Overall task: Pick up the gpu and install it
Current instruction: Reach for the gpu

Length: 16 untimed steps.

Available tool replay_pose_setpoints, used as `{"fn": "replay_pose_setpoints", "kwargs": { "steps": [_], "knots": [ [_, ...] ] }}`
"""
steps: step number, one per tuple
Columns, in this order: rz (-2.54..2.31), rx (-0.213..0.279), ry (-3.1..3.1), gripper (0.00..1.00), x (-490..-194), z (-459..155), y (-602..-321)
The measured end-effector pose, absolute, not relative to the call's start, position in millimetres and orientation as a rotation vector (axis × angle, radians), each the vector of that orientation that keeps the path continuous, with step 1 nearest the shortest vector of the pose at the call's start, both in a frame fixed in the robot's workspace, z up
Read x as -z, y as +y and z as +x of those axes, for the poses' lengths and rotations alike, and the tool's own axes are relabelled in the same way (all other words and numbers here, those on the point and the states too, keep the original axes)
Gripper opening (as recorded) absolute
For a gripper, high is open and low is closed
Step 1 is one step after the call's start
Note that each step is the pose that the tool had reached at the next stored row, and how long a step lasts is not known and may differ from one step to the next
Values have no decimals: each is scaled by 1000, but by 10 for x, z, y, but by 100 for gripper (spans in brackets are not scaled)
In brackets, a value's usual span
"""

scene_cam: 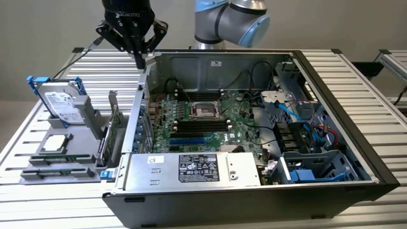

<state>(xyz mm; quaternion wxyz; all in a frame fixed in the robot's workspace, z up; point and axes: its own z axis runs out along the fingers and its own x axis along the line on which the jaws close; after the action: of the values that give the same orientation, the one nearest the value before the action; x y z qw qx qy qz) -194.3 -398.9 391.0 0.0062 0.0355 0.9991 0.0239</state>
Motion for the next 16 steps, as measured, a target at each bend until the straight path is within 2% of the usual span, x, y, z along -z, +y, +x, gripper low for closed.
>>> {"fn": "replay_pose_setpoints", "kwargs": {
  "steps": [16],
  "knots": [
    [111, -75, 3126, 11, -3843, -2661, -4169]
  ]
}}
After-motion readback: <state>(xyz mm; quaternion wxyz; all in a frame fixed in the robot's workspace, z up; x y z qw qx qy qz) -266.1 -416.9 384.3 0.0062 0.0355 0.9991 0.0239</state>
